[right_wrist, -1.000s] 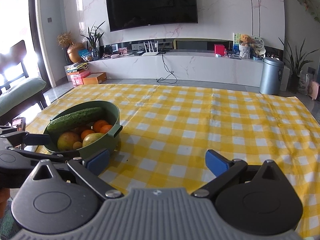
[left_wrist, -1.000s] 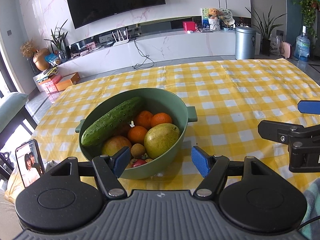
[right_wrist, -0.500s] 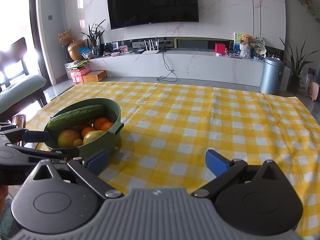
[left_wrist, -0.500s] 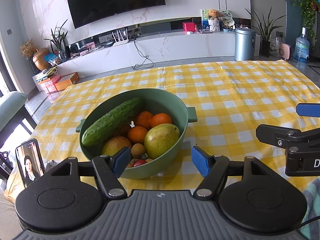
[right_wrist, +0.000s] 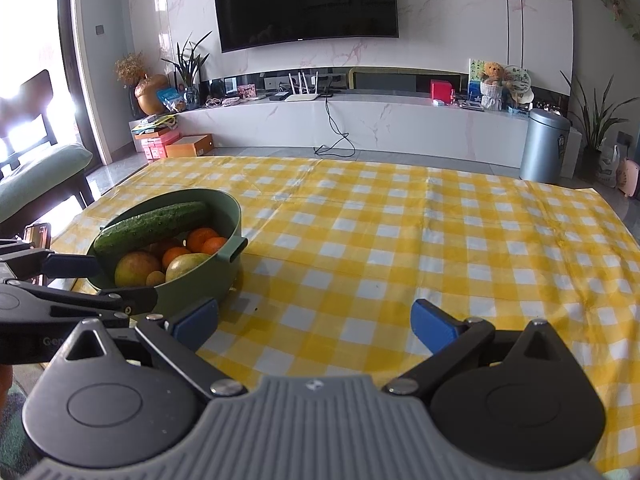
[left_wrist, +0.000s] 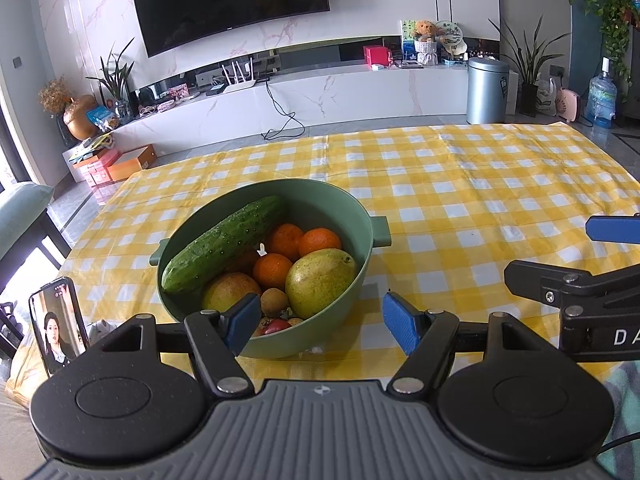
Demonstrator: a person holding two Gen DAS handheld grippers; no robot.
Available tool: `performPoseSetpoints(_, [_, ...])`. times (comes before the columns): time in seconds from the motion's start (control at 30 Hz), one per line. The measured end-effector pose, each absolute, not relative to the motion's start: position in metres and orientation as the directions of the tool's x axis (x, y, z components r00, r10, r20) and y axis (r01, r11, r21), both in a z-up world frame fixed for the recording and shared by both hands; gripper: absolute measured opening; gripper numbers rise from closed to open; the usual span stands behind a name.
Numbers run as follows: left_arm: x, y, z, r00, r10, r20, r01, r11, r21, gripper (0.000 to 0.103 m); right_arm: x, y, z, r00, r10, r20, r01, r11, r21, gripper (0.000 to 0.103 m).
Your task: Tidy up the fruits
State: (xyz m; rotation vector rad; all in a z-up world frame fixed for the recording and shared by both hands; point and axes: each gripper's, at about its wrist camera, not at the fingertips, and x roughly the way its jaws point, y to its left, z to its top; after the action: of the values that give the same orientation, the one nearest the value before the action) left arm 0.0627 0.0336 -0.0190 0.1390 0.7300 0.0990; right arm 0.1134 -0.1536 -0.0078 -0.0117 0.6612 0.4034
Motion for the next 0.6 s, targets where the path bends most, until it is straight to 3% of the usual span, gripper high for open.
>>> performPoseSetpoints(0.6, [0.0643, 0.0317, -0.0137, 0.744, 0.132, -0.655, -0.039, 0.987, 0.154, 0.082, 0.1134, -0.1531, -0.0072, 0.715, 0.36, -0.6, -0.368, 0.923, 0.115, 0.099])
